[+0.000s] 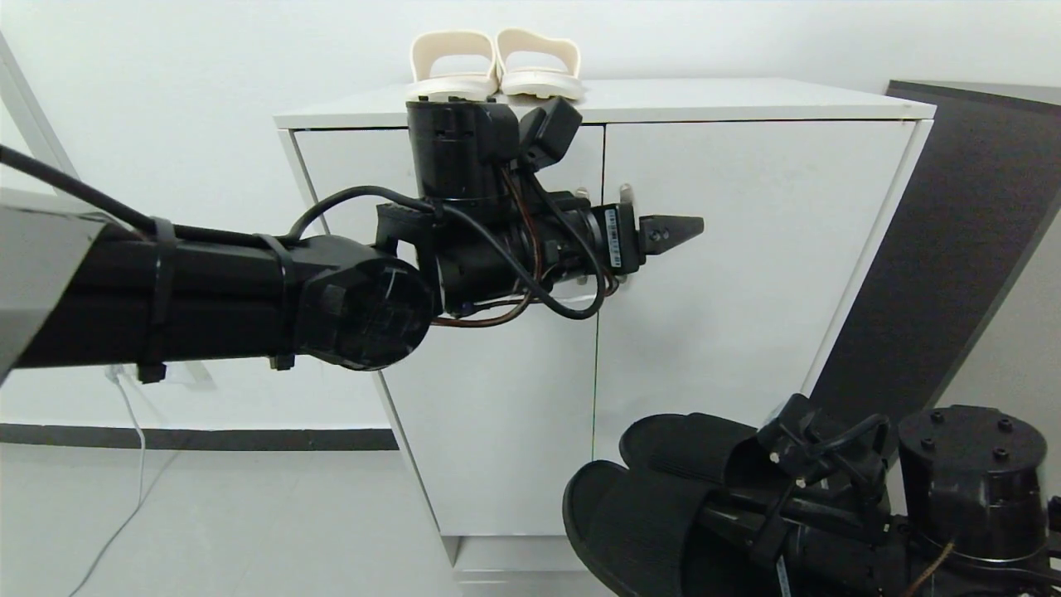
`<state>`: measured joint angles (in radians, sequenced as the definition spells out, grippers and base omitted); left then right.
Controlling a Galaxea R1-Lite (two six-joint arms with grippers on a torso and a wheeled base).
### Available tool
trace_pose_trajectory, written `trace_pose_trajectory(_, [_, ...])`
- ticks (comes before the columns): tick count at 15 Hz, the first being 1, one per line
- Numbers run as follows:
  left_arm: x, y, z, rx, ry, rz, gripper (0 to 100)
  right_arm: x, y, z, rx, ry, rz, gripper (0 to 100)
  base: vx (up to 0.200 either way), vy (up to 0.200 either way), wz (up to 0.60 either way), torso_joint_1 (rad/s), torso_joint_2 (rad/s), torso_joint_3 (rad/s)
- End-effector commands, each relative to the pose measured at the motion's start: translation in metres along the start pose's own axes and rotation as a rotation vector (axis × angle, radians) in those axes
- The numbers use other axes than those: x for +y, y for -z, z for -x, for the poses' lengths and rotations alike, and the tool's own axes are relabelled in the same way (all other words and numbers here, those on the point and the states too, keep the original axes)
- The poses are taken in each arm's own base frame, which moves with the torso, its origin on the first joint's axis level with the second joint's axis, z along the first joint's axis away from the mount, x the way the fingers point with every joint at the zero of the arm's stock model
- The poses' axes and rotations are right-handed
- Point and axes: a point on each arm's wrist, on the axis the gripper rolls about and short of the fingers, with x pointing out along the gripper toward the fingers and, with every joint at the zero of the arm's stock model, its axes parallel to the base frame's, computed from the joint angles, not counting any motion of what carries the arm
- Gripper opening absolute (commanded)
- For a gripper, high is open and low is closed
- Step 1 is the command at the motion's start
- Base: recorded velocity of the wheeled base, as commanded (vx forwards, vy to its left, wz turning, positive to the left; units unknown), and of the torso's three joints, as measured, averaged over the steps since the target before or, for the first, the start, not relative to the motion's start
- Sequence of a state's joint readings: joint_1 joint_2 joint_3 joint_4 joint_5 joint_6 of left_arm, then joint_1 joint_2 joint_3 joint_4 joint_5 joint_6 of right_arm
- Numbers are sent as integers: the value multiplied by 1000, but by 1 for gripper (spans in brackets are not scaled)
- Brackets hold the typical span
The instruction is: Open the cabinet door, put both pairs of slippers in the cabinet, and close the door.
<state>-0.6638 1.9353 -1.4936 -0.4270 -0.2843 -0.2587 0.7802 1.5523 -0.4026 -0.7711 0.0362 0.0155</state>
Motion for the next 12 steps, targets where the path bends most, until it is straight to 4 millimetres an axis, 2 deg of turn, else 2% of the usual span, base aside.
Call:
trace_pose_trajectory(1, [2, 4, -6, 7, 0, 2, 100, 0, 0, 0, 0, -1, 0, 0, 0, 0, 0, 0, 0, 0])
trace_pose_trajectory(3, [2, 3, -8, 0, 5, 0, 100, 0, 1, 0, 2, 0, 0, 0, 0, 0, 0, 0, 0, 0])
trace_pose_trajectory(4, [2, 3, -8, 0, 5, 0, 0, 0, 0, 0, 0, -1, 0, 0, 0, 0, 0, 0, 0, 0])
trace_pose_trajectory(8, [-2, 2, 1, 7, 1, 7, 0, 0, 2, 2, 5, 0, 0, 0, 0, 0, 0, 0, 0, 0])
trace_pose_trajectory(12, [-26, 4, 30, 29, 37, 6, 0, 3, 6, 15, -3, -113, 12, 0, 0, 0, 0, 0, 0, 0])
